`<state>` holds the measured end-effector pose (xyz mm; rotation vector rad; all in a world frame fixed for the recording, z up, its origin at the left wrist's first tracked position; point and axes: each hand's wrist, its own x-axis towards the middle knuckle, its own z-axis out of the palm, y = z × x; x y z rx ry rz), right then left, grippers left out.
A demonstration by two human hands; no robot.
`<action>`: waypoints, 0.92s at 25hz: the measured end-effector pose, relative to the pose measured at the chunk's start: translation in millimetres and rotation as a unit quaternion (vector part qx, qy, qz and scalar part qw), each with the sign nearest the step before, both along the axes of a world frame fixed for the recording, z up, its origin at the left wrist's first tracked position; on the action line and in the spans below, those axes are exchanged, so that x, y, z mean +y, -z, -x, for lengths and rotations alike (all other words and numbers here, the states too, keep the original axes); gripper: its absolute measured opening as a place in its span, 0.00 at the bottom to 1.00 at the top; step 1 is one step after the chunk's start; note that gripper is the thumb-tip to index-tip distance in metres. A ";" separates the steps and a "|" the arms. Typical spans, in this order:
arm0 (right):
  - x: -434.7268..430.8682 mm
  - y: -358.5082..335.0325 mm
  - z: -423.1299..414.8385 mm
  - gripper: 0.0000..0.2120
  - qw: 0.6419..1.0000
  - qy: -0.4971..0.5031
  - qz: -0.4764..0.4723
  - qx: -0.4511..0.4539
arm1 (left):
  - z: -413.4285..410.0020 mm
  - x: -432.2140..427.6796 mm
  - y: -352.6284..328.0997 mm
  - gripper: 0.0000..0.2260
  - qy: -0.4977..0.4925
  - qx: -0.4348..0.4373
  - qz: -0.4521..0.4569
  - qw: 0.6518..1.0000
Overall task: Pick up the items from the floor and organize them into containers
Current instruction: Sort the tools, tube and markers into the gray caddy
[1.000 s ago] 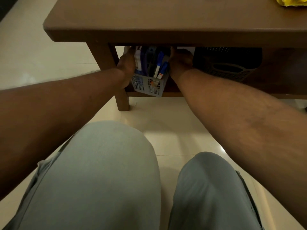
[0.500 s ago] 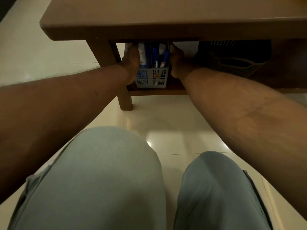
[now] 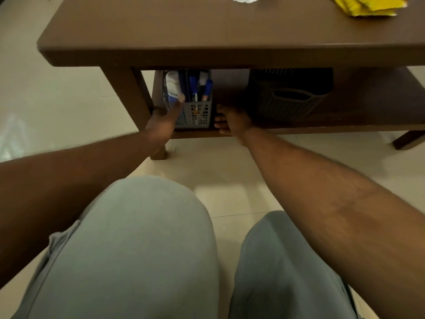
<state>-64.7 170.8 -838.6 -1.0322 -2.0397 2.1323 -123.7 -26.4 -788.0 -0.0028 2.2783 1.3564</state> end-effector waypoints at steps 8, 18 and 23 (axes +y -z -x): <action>57.0 6.1 -81.8 0.14 0.979 -0.078 -0.100 -0.160 | -22.8 45.5 -14.6 0.26 0.267 -0.212 0.146 0.929; 151.2 -27.2 -130.0 0.19 0.939 0.338 0.065 -0.016 | -35.8 178.8 -43.8 0.34 0.094 -0.091 -0.104 0.986; 150.7 -57.3 -117.6 0.45 0.956 0.247 0.143 0.073 | -18.7 196.9 -39.1 0.27 0.148 -0.105 -0.084 0.980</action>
